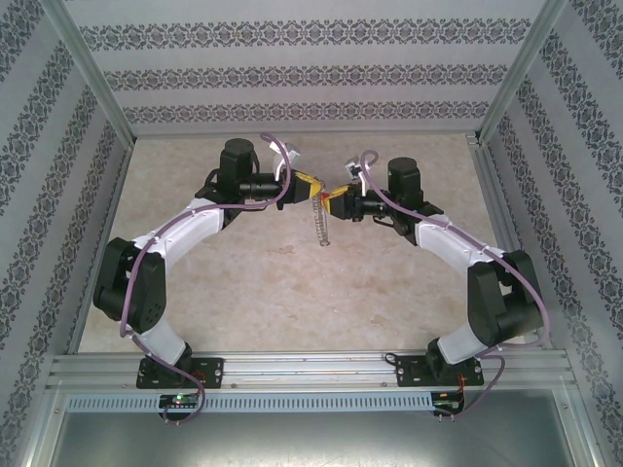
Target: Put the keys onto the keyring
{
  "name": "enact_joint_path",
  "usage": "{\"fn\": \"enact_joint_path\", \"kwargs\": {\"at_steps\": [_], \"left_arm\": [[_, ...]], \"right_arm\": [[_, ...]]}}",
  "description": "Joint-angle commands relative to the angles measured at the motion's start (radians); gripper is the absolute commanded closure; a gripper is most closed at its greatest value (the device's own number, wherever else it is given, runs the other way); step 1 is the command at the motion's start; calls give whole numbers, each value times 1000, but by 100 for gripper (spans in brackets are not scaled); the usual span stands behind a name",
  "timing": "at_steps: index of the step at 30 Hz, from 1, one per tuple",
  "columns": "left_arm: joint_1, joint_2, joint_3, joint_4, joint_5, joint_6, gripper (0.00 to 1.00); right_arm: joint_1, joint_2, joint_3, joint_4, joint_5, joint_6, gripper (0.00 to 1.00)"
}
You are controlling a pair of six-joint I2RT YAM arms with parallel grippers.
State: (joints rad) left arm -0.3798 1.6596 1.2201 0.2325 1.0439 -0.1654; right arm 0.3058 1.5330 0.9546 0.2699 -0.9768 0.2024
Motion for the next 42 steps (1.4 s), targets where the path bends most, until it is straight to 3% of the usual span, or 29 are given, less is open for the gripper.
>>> {"fn": "enact_joint_path", "kwargs": {"at_steps": [1, 5, 11, 21, 40, 42], "left_arm": [[-10, -46, 7, 34, 36, 6, 100], [-10, -46, 7, 40, 36, 3, 100], [-10, -50, 2, 49, 34, 3, 100], [-10, -53, -10, 110, 42, -24, 100], [-10, -59, -43, 181, 30, -60, 100], [-10, -60, -49, 203, 24, -70, 100]], "right_arm": [[6, 1, 16, 37, -61, -17, 79], [7, -11, 7, 35, -80, -20, 91], [6, -25, -2, 8, -91, -28, 100], [36, -4, 39, -108, -126, -86, 100], [45, 18, 60, -75, -52, -35, 100], [44, 3, 47, -82, -32, -32, 87]]}}
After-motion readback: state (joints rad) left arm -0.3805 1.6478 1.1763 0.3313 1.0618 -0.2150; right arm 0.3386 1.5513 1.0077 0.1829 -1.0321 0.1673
